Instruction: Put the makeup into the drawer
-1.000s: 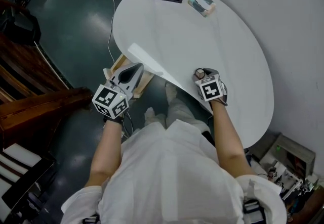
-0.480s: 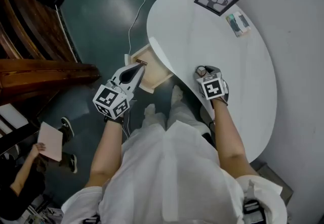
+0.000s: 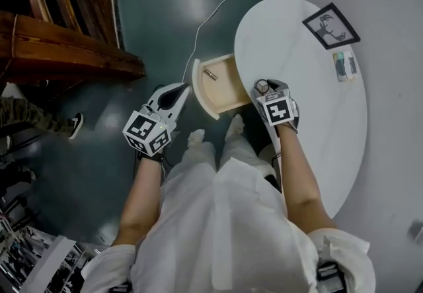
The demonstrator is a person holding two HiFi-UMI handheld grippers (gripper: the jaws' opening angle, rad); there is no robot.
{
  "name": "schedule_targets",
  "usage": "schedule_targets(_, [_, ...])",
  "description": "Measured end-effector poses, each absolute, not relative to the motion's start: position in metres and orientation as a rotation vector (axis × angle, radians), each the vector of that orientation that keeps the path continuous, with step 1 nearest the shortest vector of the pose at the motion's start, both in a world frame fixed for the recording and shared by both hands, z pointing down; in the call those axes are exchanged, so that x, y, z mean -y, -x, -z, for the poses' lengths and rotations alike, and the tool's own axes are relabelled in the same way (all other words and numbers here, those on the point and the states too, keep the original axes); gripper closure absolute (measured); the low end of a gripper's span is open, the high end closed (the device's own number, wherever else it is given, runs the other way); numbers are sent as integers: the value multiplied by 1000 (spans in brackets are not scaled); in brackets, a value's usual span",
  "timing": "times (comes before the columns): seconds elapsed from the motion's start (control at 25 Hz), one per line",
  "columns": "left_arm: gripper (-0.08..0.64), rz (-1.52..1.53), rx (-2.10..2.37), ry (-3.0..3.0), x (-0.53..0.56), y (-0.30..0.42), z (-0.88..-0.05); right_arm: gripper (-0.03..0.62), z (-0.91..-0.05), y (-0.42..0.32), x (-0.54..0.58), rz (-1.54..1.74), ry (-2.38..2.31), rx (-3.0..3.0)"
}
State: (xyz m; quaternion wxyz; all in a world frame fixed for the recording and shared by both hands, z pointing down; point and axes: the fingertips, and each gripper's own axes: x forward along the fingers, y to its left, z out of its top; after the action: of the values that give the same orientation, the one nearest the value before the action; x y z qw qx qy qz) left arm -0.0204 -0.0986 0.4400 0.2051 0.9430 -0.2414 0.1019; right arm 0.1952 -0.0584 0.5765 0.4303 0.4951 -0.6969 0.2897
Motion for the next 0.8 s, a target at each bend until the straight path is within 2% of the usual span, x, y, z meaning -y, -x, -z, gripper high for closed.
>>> schedule_targets(0.8, [541,-223,950,-2472,103,104,-461,382,-604,-59,115,-632,-943,1904])
